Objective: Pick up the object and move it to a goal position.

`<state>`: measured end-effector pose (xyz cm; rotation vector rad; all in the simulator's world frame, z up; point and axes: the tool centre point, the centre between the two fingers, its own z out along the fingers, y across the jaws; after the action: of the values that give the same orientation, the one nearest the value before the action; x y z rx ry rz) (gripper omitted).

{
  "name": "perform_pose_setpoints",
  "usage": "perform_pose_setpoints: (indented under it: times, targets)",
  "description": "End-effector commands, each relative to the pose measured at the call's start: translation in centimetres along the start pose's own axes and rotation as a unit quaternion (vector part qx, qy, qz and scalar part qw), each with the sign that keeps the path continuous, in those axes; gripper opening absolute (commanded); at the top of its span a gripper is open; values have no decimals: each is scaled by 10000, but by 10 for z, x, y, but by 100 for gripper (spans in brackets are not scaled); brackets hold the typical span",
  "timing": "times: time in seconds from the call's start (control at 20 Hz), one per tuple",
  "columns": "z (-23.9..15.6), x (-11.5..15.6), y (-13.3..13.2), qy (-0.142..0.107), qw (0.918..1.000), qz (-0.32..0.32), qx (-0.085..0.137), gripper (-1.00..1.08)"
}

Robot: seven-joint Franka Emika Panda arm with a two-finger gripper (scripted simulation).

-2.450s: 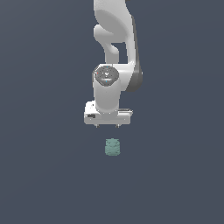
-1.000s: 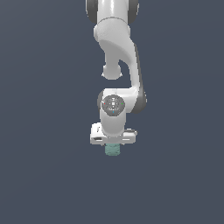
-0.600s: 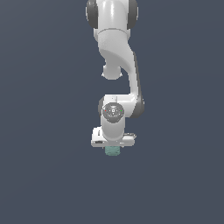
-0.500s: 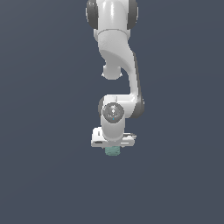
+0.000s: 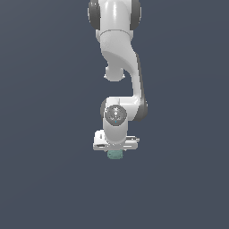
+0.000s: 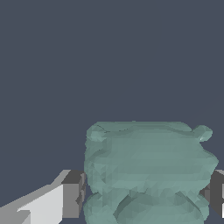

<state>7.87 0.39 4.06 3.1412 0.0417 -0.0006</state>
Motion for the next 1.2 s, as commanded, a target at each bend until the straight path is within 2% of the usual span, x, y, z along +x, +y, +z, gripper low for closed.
perform_pose_setpoints:
  times: [0.0, 0.3, 0.6, 1.15]
  targets:
    - [0, 0, 0, 1, 10000, 0, 0, -100]
    - [-8, -3, -4, 1, 10000, 0, 0, -100]
    - [-31, -12, -14, 1, 10000, 0, 0, -100]
    - [-122, -45, -55, 2, 10000, -2, -2, -100]
